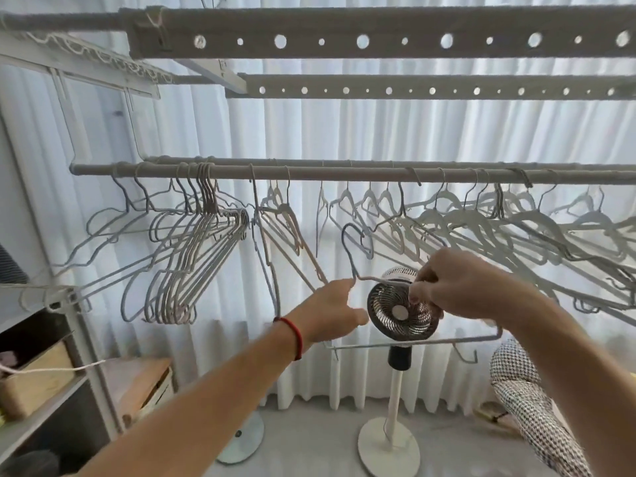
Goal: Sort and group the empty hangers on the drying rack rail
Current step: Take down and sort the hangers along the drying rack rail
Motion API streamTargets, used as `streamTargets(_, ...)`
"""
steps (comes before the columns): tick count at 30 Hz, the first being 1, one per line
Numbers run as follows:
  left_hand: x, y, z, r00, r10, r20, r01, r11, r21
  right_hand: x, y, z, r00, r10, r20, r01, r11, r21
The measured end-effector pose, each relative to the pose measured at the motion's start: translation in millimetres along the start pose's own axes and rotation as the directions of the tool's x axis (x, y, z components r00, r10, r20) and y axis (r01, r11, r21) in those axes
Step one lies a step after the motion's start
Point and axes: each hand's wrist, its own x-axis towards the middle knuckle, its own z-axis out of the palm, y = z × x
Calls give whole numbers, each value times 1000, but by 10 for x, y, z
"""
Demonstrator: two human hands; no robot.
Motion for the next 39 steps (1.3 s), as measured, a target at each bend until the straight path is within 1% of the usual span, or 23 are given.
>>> streamTargets(2, -70, -129, 145, 1000, 18, -18, -16, 992, 122, -97, 49, -133, 995, -26, 100, 16, 995, 97)
streamTargets(3, -121, -207, 213, 999, 31, -34, -26, 991, 131, -123, 76, -189, 987, -41, 158, 21, 991, 130)
streamTargets(5, -237, -368, 328, 998, 34, -60, -30, 997, 75, -142, 134, -244, 963, -89, 254, 49, 986, 160)
streamTargets(7, -371, -526, 361, 994, 33, -109, -40, 997, -64, -127, 166, -211, 944, -135, 301, 80, 979, 189)
streamTargets(9, -489, -719, 263, 989, 47, -142, -73, 980, -185, -59, 127, -126, 942, -175, 287, 139, 980, 144)
streamTargets(13, -759, -1036, -266, 994, 102, -45, -111, 944, -312, 156, -212, 88, 947, -272, 172, 275, 961, 7)
streamTargets(15, -894, -1129, -638, 994, 106, -6, -100, 916, -388, 221, -428, 179, 927, -313, 208, 319, 948, 1)
streamTargets(17, -1033, -1203, -1023, 993, 115, 31, -93, 907, -411, 283, -647, 297, 898, -349, 269, 363, 932, -3)
streamTargets(18, -1102, -1235, -1207, 992, 111, 66, -76, 913, -401, 317, -760, 368, 891, -378, 251, 389, 921, 5)
streamTargets(19, -1165, -1253, -1370, 989, 100, 105, -53, 923, -381, 360, -872, 444, 895, -409, 176, 412, 911, 22)
streamTargets(21, -1267, -1277, -1625, 984, 58, 170, 0, 947, -321, 461, -1095, 598, 899, -430, -82, 432, 902, 16)
streamTargets(22, -1298, -1287, -1722, 982, 30, 185, 23, 960, -279, 513, -1217, 660, 883, -419, -213, 424, 905, -22)
streamTargets(23, -1316, -1286, -1801, 981, -1, 192, 46, 971, -234, 567, -1335, 717, 862, -404, -305, 407, 912, -58)
streamTargets(24, -1317, -1278, -1858, 980, -36, 195, 75, 978, -193, 627, -1448, 776, 863, -380, -332, 381, 922, -64)
streamTargets(25, -1305, -1265, -1900, 978, -73, 197, 106, 981, -162, 692, -1554, 838, 892, -340, -297, 342, 939, -46)
streamTargets(27, -1253, -1215, -1934, 973, -146, 178, 170, 978, -125, 836, -1726, 975, 959, -245, -143, 251, 968, 21)
streamTargets(29, -1198, -1160, -1937, 968, -214, 131, 230, 966, -121, 957, -1840, 1089, 982, -182, -42, 185, 978, 100)
streamTargets(30, -1175, -1138, -1934, 965, -237, 110, 250, 960, -122, 1005, -1874, 1130, 986, -164, -19, 165, 975, 152)
streamTargets(32, -1139, -1099, -1931, 963, -252, 97, 262, 958, -115, 1069, -1898, 1186, 987, -158, -34, 162, 963, 214)
streamTargets(34, -1098, -1064, -1913, 960, -257, 111, 269, 956, -117, 1124, -1864, 1228, 986, -151, -65, 161, 968, 193)
streamTargets(36, -1049, -1017, -1883, 955, -263, 137, 279, 954, -113, 1188, -1780, 1247, 992, -101, -75, 114, 974, 198)
streamTargets(37, -1026, -992, -1867, 951, -266, 160, 286, 951, -115, 1224, -1729, 1241, 996, -60, -64, 75, 966, 248)
streamTargets(39, -981, -942, -1841, 942, -254, 219, 290, 945, -152, 1264, -1646, 1229, 1000, -4, 5, 1, 891, 453)
